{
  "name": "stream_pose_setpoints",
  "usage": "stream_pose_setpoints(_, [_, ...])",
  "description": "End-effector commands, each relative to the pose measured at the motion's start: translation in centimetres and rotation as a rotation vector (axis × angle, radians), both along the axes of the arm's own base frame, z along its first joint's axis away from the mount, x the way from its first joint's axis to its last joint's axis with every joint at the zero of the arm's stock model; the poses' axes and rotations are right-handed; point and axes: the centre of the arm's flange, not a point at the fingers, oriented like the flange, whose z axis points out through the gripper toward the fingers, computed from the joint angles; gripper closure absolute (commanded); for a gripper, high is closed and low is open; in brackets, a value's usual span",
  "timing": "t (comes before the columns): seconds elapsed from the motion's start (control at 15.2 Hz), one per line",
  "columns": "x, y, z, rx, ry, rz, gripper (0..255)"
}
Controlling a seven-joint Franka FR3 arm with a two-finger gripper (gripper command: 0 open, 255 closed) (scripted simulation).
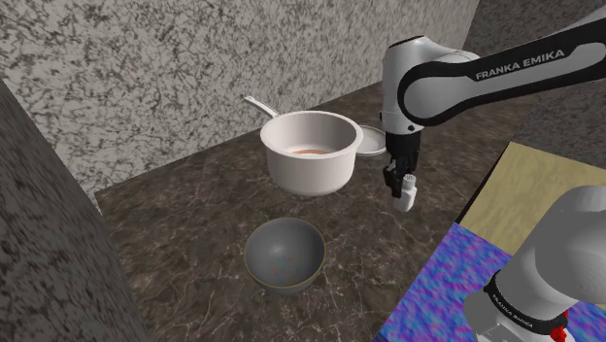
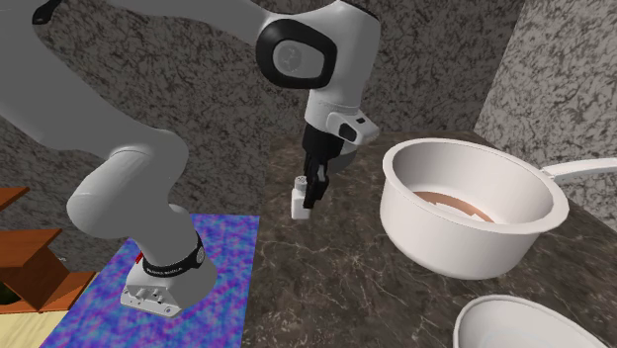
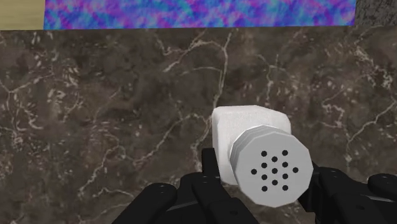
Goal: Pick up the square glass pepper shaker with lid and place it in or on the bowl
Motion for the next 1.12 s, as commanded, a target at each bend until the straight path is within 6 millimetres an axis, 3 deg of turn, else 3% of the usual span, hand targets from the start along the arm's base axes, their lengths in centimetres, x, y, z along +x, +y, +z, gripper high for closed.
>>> stream_pose_setpoints(0.0, [0.1, -0.1, 1.2, 0.000, 0.001, 0.000, 255])
stream_pose_setpoints(0.99, [0.0, -0.1, 8.9, 0.000, 0.001, 0.000, 255])
stream_pose_setpoints(1.06, [0.3, 1.2, 8.9, 0.000, 0.001, 0.000, 255])
